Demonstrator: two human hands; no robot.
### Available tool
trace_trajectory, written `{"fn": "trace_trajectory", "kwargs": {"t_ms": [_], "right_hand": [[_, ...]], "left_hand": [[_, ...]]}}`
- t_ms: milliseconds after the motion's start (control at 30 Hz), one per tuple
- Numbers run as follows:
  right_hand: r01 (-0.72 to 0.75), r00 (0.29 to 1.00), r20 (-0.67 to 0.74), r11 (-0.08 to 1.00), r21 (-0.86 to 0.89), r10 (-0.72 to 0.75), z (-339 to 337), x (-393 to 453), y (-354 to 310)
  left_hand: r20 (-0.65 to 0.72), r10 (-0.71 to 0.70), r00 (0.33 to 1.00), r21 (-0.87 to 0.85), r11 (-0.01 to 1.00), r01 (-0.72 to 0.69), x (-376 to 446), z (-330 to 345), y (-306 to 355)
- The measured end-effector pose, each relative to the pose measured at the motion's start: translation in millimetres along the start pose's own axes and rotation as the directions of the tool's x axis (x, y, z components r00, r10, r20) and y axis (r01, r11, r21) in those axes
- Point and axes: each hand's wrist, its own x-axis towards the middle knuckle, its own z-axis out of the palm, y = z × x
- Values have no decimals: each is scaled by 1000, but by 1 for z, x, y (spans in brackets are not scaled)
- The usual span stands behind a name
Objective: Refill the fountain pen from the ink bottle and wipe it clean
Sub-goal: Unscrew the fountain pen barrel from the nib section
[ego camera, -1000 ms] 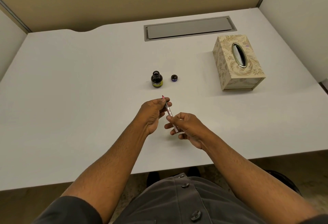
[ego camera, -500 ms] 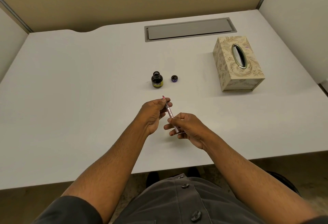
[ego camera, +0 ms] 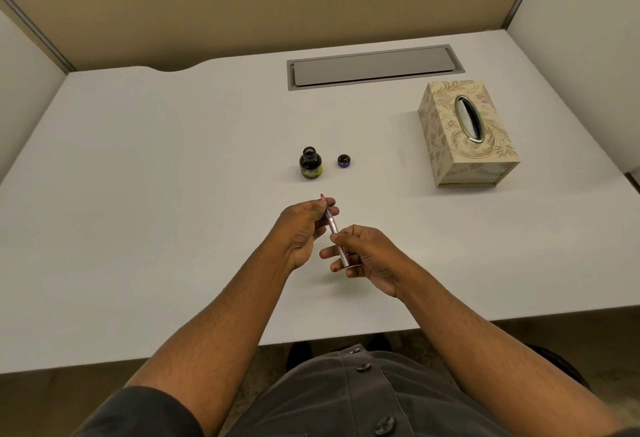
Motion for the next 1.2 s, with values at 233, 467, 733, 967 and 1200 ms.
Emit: {"fn": "trace_trajectory", "kwargs": {"t_ms": [233, 467, 733, 967, 1200], "right_hand": [[-23, 1000, 18, 999, 40, 22, 1, 0, -3], [16, 1000, -20, 1000, -21, -17, 3, 4, 0], [-6, 1000, 14, 1000, 25, 6, 2, 2, -3], [22, 999, -35, 1000, -11, -22, 4, 5, -1], [4, 1000, 1, 1000, -9, -4, 4, 4, 1]], "left_hand": [[-7, 6, 1000, 5, 1000, -6, 1, -2, -1], [-4, 11, 1000, 8, 1000, -11, 1, -1, 1], [-19, 0, 1000, 4, 1000, 0, 2, -2, 0], [-6, 3, 1000, -3, 1000, -3, 2, -1, 0], [-11, -4, 1000, -4, 1000, 4, 1, -3, -1]]}}
